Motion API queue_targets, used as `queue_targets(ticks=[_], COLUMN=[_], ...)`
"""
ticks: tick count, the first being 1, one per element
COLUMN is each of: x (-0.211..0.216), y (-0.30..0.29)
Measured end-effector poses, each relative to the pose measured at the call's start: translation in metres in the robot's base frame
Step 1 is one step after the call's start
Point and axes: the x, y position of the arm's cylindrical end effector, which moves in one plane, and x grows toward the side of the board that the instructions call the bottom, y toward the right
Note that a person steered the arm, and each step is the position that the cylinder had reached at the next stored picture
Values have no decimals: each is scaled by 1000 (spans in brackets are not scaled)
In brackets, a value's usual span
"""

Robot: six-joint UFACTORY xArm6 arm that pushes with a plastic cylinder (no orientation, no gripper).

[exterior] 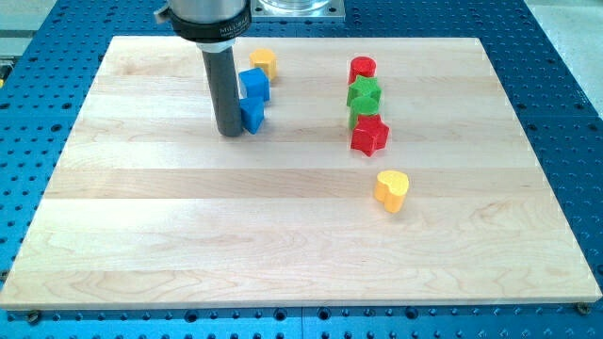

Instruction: Move your arm to the right of the heart

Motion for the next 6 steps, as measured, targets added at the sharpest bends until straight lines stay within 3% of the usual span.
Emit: queue_targets(ticks=[1,2,3,6], x=[32,108,169,162], y=[-3,14,69,258])
